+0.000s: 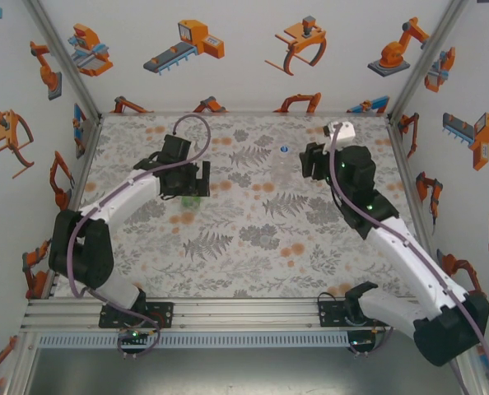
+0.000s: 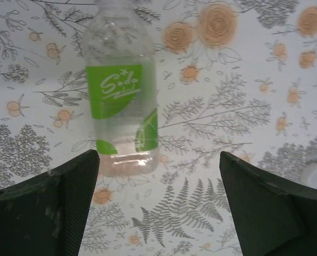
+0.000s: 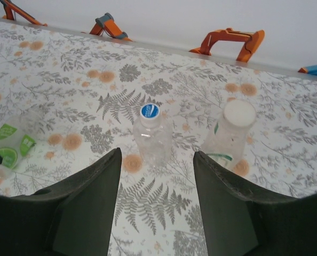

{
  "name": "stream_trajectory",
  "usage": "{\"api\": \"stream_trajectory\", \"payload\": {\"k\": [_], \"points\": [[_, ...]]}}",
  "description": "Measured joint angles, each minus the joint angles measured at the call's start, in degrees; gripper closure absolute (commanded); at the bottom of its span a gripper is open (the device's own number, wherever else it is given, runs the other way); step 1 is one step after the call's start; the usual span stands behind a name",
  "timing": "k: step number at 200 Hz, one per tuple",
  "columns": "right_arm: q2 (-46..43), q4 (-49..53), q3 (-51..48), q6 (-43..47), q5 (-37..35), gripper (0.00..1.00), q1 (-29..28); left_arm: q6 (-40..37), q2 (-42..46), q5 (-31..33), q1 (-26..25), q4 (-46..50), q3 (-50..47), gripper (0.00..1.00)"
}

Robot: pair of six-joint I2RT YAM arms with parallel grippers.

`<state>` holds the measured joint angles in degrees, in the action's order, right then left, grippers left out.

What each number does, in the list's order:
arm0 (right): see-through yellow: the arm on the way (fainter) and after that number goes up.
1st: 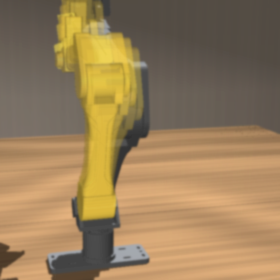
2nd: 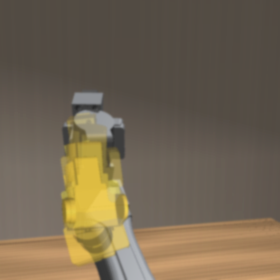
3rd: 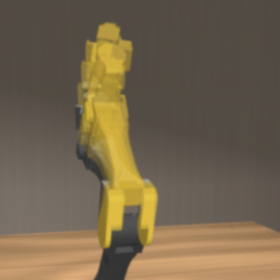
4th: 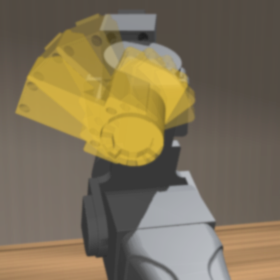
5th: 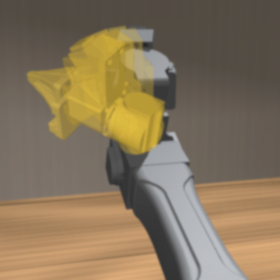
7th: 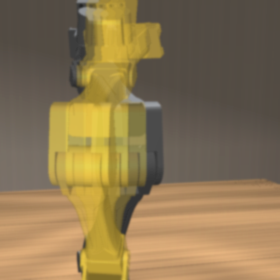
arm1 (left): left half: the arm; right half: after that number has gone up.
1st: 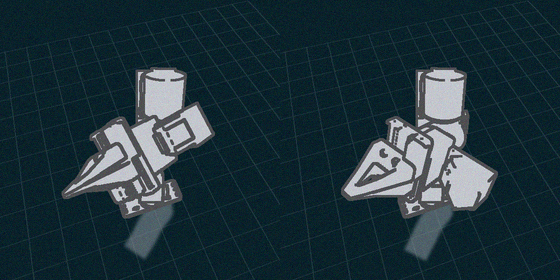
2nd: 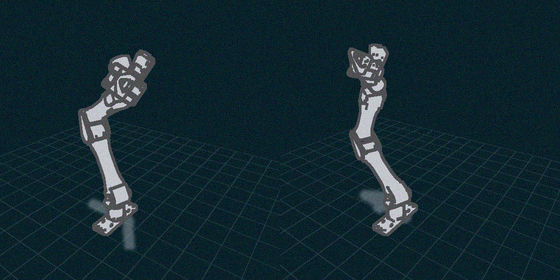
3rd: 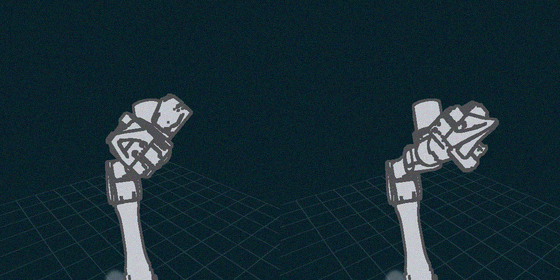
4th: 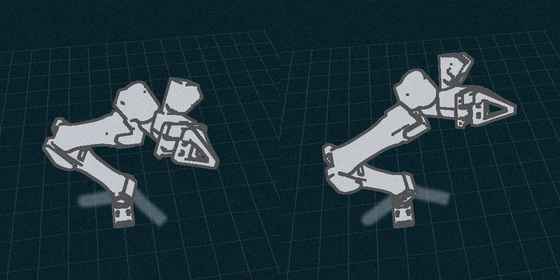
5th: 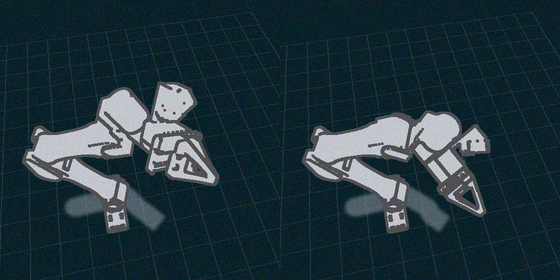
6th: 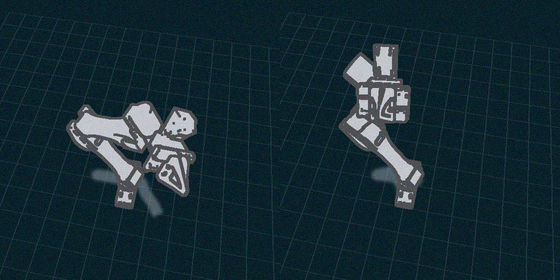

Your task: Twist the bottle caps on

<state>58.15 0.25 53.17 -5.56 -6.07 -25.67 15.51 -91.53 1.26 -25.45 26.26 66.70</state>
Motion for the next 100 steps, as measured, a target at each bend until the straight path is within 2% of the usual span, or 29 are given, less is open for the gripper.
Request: {"api": "stream_trajectory", "payload": {"k": [53, 100], "points": [[-12.11, 7.72, -3.72, -0.87, -3.21, 0.46, 0.00, -2.82, -9.05, -0.20, 3.50, 0.57, 4.13, 0.16], [-17.88, 13.07, -5.14, -1.51, -5.68, 0.46, 0.00, -4.26, -16.00, -1.16, 4.17, 0.59, 7.82, 0.21]]}}
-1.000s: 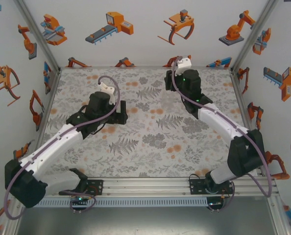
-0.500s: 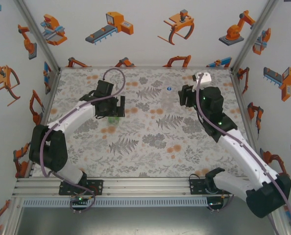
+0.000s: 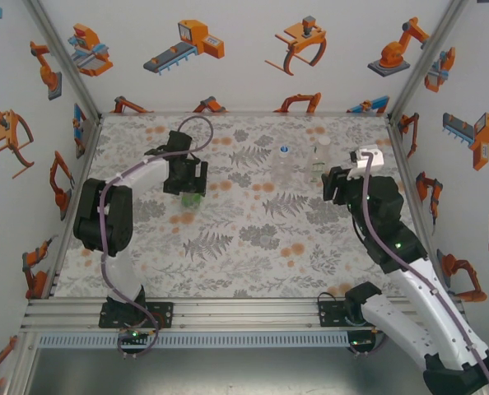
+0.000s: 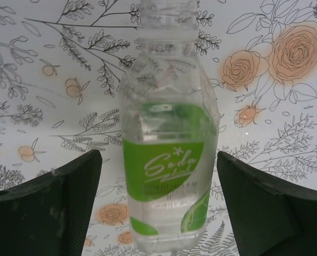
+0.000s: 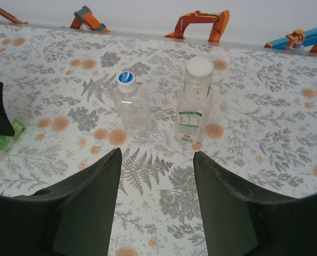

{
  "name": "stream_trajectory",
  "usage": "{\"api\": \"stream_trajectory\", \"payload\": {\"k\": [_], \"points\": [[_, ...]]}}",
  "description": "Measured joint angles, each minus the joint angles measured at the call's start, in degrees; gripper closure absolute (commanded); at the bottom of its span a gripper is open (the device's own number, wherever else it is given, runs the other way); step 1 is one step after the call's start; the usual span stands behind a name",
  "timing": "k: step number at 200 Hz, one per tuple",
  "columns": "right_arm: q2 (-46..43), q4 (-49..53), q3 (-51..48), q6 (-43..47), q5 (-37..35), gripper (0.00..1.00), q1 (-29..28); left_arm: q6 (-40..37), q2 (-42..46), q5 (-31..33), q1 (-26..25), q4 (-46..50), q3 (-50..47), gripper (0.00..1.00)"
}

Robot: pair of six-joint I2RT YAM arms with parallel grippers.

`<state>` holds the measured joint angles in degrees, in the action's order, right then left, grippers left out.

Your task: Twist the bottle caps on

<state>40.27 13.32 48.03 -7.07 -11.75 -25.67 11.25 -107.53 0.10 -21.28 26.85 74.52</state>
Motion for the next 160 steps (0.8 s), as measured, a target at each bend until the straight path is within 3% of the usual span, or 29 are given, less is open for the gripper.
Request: {"api": "stream_trajectory", "payload": {"k": [160], "points": [[-6.99, 7.02, -1.70, -0.90, -2.97, 0.46, 0.00, -0.37, -3.37, -0.35, -0.02, 1.29, 1.22, 0.49]]}}
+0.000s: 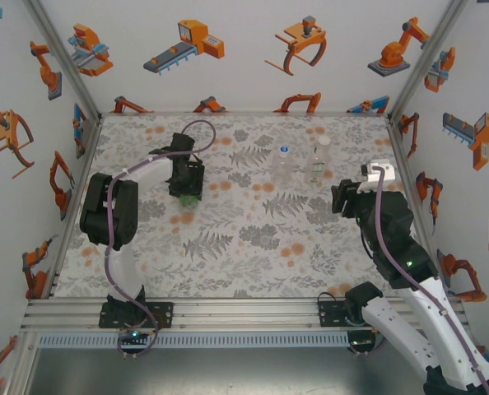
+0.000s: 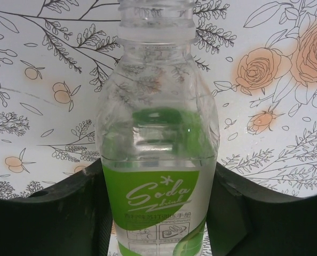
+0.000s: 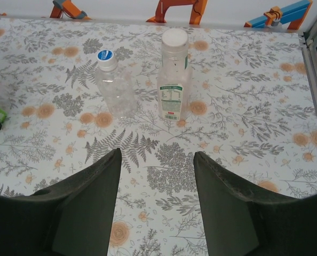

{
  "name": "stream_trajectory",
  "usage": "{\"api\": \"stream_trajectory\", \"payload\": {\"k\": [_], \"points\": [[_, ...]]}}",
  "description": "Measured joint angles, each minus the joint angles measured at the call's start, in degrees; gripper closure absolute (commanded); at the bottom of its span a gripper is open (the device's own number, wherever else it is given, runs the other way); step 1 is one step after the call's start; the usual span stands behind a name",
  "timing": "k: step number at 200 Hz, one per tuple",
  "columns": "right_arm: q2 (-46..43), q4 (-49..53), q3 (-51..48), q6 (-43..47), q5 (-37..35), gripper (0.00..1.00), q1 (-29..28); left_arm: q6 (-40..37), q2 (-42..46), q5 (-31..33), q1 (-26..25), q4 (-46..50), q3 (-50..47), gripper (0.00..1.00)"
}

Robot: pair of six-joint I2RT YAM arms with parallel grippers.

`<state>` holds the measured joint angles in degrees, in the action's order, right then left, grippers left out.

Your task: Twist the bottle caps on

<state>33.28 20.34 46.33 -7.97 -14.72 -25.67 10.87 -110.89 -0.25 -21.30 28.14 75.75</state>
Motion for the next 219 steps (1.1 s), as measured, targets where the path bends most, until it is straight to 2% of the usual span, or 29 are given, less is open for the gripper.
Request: {"api": "stream_trajectory", "payload": {"k": [55, 112, 219], "points": [[0.42, 0.00, -0.52, -0.02, 0.04, 0.46, 0.00, -0.02, 0.00, -0.83, 0.00, -0.02, 0.07, 0.56], [4.15, -0.07, -1.27, -0.37, 1.81, 0.46, 0.00, 0.00, 2.49, -3.04, 0.00, -0.11, -1.68, 0.58], [19.52, -2.08, -1.29, -1.70, 14.73, 0.51, -0.02, 0.94, 25.44, -9.88, 0.24, -1.77, -11.26, 0.58]]}}
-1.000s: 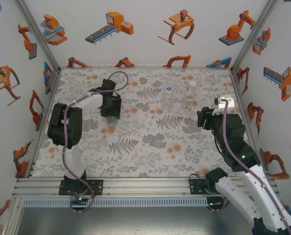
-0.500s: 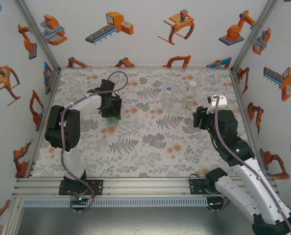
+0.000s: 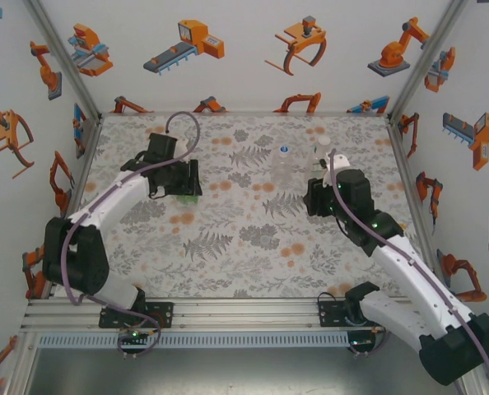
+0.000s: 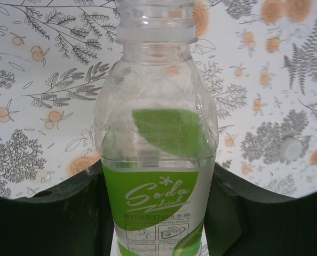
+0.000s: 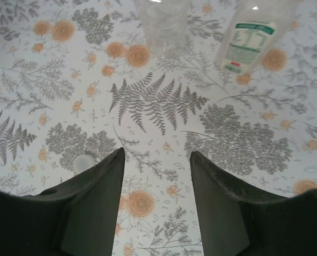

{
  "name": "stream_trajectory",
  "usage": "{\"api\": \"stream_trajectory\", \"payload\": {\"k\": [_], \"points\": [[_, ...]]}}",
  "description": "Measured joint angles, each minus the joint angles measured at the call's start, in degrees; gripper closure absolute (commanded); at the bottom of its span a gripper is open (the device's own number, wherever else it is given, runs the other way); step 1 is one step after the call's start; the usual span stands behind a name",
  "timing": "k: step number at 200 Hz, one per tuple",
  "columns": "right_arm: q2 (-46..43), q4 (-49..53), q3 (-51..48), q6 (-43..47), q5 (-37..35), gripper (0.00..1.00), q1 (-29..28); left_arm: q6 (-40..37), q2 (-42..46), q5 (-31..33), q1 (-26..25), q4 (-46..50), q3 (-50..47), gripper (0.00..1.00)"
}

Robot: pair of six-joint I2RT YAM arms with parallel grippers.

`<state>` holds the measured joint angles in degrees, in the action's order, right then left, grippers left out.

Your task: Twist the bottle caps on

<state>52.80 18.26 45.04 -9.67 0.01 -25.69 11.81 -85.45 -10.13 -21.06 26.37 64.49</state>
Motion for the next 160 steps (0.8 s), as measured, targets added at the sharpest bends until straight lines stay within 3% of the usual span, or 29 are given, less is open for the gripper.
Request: {"api": "stream_trajectory", "payload": {"k": [81, 101, 160], "points": [[9.18, -2.27, -0.31, -6.12, 3.56, 0.52, -4.74, -6.12, 22.40, -2.93, 0.85, -2.97, -7.43, 0.59], [11.61, -2.12, -0.20, -8.79, 3.45, 0.59, -6.62, -8.79, 27.63, -4.37, 0.85, -4.61, -9.79, 0.59], [20.50, 1.92, 6.01, -13.64, 1.60, 0.58, -14.40, -18.93, 40.76, -14.49, 0.85, -8.46, -13.81, 0.63]]}}
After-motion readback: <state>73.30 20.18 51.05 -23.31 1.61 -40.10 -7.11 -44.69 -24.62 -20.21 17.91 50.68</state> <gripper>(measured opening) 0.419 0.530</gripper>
